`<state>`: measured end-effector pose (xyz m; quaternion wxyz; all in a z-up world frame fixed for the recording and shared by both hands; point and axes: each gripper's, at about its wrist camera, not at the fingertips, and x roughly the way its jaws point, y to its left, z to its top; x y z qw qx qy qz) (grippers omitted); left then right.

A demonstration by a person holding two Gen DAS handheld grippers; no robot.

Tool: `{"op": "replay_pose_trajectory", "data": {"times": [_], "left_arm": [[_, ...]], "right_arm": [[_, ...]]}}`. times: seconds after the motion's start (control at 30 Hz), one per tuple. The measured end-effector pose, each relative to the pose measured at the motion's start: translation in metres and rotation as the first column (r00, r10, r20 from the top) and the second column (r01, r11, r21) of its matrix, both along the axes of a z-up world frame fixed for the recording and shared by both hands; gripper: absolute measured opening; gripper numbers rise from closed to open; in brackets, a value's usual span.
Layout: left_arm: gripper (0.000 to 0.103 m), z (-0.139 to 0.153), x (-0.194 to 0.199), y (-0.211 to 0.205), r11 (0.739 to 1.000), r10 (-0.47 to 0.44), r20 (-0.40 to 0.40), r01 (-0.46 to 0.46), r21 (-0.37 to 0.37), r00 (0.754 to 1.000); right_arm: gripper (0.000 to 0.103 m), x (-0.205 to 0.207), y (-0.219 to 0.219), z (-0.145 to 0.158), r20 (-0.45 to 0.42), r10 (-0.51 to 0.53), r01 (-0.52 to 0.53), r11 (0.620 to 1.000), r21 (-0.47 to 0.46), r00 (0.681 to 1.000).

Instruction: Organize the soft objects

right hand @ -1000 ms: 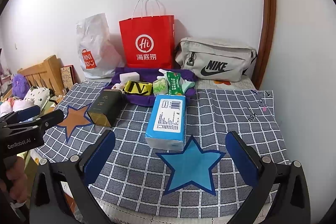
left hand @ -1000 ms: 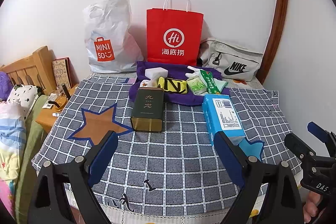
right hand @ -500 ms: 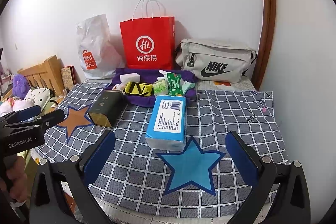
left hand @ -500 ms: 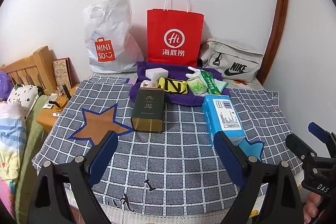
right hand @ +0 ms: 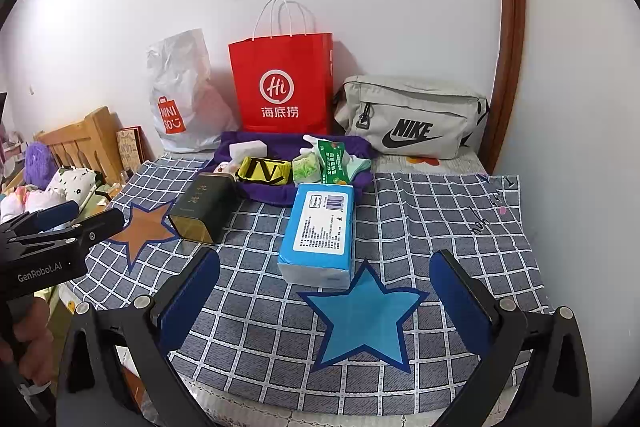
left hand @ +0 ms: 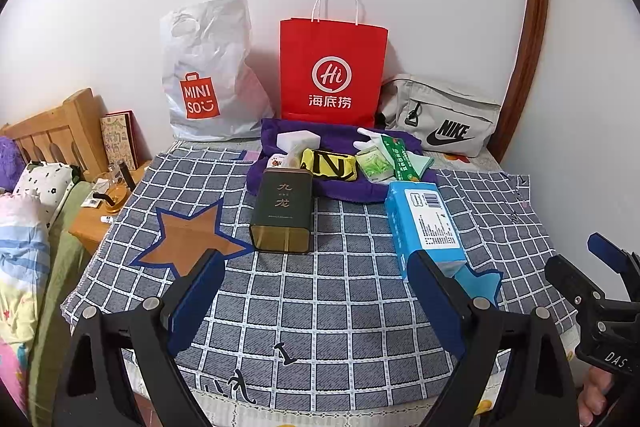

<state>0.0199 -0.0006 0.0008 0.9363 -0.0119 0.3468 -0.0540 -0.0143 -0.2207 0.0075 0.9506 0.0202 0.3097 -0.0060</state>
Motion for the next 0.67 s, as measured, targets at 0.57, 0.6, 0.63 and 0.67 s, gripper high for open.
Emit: {"op": "replay_pose_trajectory", "data": {"times": [0.57,0.6,0.63,0.67], "left_arm": [[0.093,-0.0004,0.0011,-0.0017,1.0,-0.001,-0.003,0.001,0.001,1.0],[0.093,-0.0004,0.0001,-0.0019,1.0,0.001,-0.001,-0.001,0.001,1.0],[0.093,-0.0004,0.0005,-0.0024,1.0,-0.001,0.001,0.001,0.002,1.0],[0.093,-0.0006,0.0015,-0.003,1.0,-0.004,0.002,0.004,0.003,1.0]], "right_arm": [[0.103,-0.0004,0.0009,0.0011,0.005,0.005,-0.005,1.0,-0.002,1.0],[0.103,-0.0002,0.0012,0.0013,0.004,0.008,-0.008,1.0,-0.001,1.0],[0.103,0.0007,0.0011,0.0009,0.003,0.009,-0.009,1.0,-0.001,1.0],[0.103,0.0025,0.0006,0.0,0.0,0.009,-0.009,1.0,-0.002,1.0]]}}
